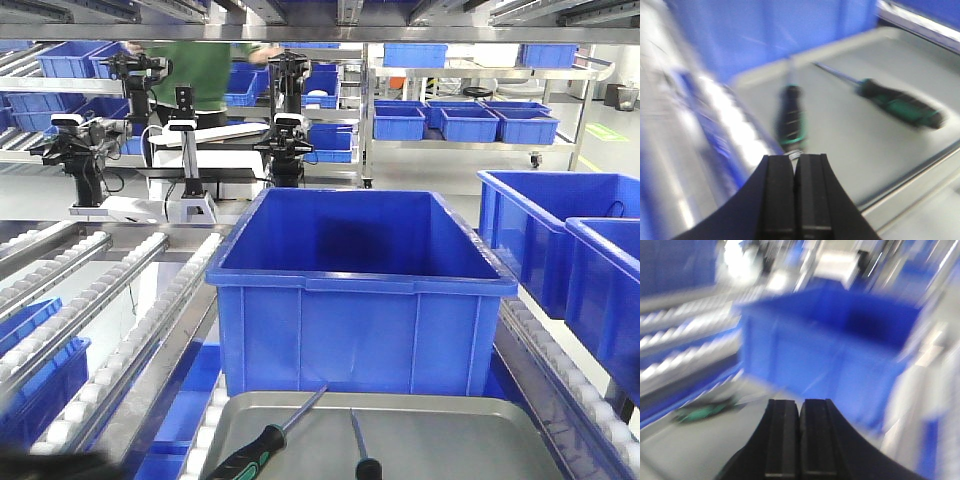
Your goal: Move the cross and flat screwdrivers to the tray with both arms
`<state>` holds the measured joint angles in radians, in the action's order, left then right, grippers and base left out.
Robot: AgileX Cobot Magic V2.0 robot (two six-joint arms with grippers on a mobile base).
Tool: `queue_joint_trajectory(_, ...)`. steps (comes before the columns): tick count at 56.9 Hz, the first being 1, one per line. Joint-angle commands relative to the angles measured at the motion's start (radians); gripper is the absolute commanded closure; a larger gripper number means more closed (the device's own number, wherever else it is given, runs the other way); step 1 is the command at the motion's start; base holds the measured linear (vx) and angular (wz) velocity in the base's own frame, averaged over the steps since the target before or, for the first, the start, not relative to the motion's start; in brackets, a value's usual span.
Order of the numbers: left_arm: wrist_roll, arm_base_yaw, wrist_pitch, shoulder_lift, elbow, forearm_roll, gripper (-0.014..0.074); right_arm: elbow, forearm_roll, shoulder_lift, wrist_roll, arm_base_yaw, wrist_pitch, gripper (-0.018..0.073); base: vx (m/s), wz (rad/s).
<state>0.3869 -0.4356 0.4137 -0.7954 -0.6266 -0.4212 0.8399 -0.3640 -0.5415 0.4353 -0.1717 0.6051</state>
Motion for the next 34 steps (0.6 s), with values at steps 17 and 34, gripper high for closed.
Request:
queue_joint_trajectory(17,-0.054,-0.007,-0.325,0.325,0.236,0.113,0.0597,-0.326,0.138,0.32,-0.204,0.002,-0.261,0.0568,0.0,0.0)
queue_joint_trajectory(34,-0.054,-0.007,-0.295,0.324,0.238,0.113,0.0597,-0.415,-0.104,0.321,-0.33,0.002,-0.344,0.0568,0.0,0.0)
